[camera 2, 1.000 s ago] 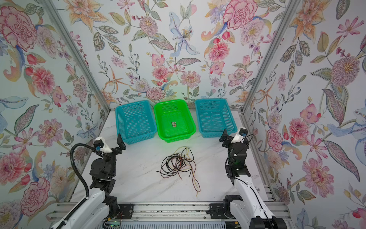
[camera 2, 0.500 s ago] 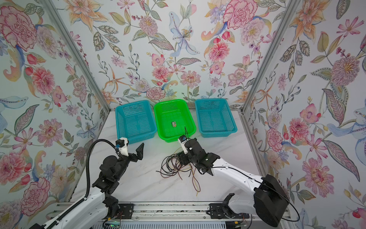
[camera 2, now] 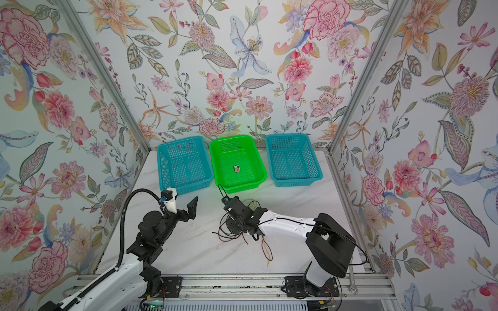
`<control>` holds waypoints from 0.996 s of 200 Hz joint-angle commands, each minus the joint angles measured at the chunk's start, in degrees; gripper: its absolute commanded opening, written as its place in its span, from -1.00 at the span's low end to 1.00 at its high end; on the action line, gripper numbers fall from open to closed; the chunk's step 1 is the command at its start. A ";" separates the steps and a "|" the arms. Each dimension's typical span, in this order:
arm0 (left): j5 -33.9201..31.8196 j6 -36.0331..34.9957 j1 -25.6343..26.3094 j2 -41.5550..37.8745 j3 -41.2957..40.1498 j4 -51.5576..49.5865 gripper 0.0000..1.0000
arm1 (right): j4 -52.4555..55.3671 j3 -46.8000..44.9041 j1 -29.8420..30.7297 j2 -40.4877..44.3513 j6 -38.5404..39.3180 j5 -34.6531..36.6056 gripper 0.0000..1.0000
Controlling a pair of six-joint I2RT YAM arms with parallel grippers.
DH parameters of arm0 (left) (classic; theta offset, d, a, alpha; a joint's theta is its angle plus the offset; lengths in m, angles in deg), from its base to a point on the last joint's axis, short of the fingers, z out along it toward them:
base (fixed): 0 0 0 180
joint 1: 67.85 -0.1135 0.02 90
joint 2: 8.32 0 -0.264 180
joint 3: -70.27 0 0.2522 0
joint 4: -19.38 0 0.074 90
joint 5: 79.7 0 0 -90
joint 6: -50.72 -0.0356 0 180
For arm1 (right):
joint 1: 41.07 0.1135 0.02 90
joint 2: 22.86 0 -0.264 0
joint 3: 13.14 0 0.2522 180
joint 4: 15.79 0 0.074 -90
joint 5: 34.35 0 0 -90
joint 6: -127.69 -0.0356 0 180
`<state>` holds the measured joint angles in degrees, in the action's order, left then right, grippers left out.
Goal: Untangle and sort cables by color
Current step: Untie the cable.
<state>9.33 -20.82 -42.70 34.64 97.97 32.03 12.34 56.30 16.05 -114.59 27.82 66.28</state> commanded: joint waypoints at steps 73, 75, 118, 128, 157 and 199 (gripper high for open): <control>2.07 -0.35 0.36 2.54 -0.62 0.27 0.98 | 1.17 -3.66 -3.85 10.38 -2.95 -0.70 0.18; 2.10 -0.35 0.35 2.54 -0.59 0.41 0.98 | 1.34 -3.83 -3.90 10.61 -2.92 -0.81 0.18; 2.73 0.23 0.44 3.39 -0.40 1.16 0.99 | 2.87 -6.29 -4.02 12.75 -2.98 -3.40 0.10; 2.82 0.34 0.47 3.61 -0.40 1.24 0.98 | 3.03 -6.68 -3.86 12.57 -2.91 -4.20 0.09; 3.16 0.68 0.53 4.22 -0.28 1.45 0.98 | 3.03 -7.16 -3.53 11.26 -2.99 -5.10 0.02; 3.26 0.87 0.95 5.12 -0.09 1.78 0.98 | 2.95 -6.99 -3.50 9.87 -2.96 -4.75 -0.11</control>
<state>11.62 -20.73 -42.57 39.21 97.77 31.82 13.85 49.61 12.20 -103.72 25.18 61.93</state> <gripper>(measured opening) 0.991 0.465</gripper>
